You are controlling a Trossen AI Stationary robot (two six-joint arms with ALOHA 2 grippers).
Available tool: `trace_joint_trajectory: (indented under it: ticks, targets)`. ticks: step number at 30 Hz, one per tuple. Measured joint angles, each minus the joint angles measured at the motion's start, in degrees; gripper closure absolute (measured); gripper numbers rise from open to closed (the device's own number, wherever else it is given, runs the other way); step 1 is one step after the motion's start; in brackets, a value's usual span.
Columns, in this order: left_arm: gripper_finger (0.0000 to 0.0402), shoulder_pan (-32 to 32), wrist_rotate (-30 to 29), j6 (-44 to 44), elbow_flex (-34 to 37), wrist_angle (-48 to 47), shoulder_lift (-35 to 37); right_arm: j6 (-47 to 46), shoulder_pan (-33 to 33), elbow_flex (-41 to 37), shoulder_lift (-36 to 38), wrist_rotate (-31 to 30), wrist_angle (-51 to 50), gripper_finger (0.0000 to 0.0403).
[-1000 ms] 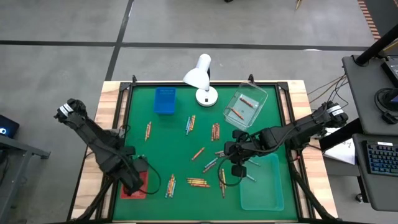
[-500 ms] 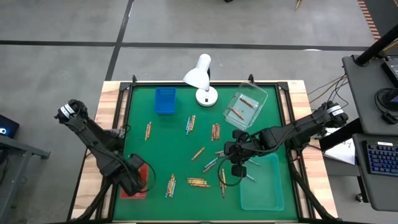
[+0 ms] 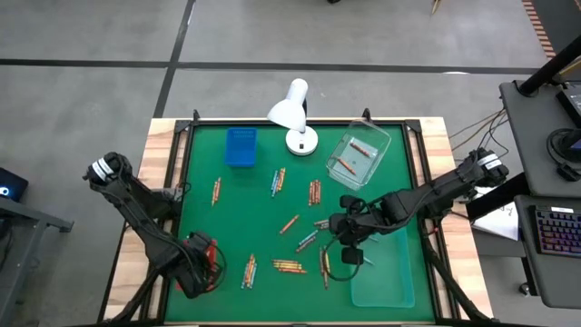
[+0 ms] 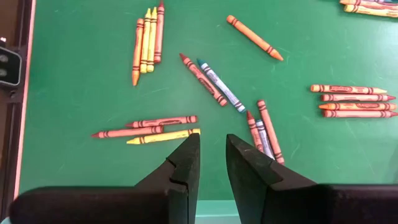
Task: Sort crayons
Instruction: Put the yellow crayon into the red bin
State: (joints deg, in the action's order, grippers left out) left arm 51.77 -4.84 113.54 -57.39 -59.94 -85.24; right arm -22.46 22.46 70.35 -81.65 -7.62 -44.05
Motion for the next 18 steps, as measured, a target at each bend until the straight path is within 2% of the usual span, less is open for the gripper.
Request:
trace_joint_trajectory:
  ticks: [4,8,18]
  targets:
    - [0.0401,0.0,-1.6,0.1,0.0,2.0,-0.7,0.0,1.0,0.0,0.0,-0.2,0.3,0.0328]
    - [0.0401,0.0,-1.8,1.2,0.0,1.6,-1.6,0.0,2.1,0.0,0.0,-2.0,1.7,0.0324]
    - [0.0393,0.0,-1.7,1.2,0.0,1.5,-3.9,-0.5,3.6,0.0,0.0,-2.1,3.0,0.0328]
